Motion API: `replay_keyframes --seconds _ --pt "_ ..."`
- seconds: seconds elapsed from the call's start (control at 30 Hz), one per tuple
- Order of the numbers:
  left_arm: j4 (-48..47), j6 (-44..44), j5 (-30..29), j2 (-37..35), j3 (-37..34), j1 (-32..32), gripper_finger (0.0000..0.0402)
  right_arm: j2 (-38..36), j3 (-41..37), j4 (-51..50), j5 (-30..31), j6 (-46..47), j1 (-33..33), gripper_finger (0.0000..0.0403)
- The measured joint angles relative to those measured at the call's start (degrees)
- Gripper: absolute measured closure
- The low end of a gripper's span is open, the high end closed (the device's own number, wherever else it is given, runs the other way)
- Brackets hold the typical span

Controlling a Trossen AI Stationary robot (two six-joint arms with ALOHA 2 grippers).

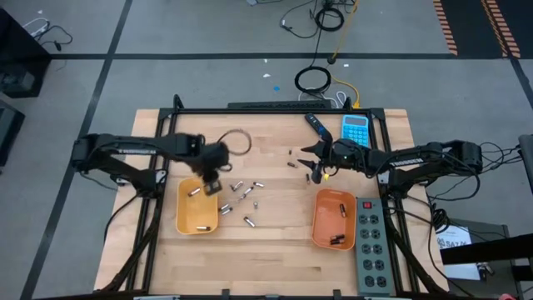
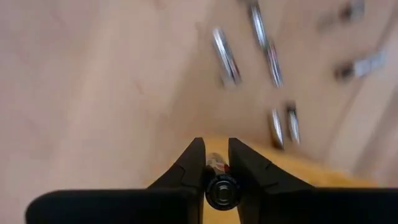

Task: Sort batteries
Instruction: Put the silver battery into the yellow bin

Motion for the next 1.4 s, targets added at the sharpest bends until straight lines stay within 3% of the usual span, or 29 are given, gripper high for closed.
replay_keyframes --seconds 0.1,0.23,0.4,0.5,0.6,0.73,0.87,1.03,1.4 --pt "-1.9 -5.4 3.1 -1.4 -3.9 -3.7 0.0342 0.0 -0.8 1.4 0.0 0.6 0.0 0.0207" --pt "-0.6 -8.6 3.2 -1.7 -4.7 -6.8 0.0264 0.0 -0.9 2.9 -0.1 1.0 0.0 0.0207" --pt "2.6 -8.0 -5.9 -1.7 -1.8 -7.9 0.0187 0.0 -0.9 2.7 -0.1 1.4 0.0 0.0207" --pt "9.8 -3.8 -11.6 -0.2 -1.8 -8.0 0.0179 0.0 -0.9 2.7 -0.1 1.4 0.0 0.0207" --pt "14.8 2.7 -11.5 3.4 -1.8 -7.5 0.0177 0.0 -0.9 2.8 -0.2 1.4 0.0 0.0207" --pt "25.2 10.1 -4.3 7.7 -1.3 -6.6 0.0175 0.0 -0.9 3.0 -0.2 1.4 0.0 0.0207" --pt "26.5 16.3 -1.0 12.9 1.0 -7.7 0.0175 0.0 -1.0 2.6 -0.2 1.4 0.0 0.0207" --pt "29.9 18.0 4.0 17.7 1.5 -9.8 0.0174 0.0 -1.0 2.5 -0.2 1.3 0.0 0.0207" --pt "37.2 20.7 1.9 23.0 1.5 -12.4 0.0142 0.0 -1.0 2.1 -0.2 1.2 0.0 0.0207"
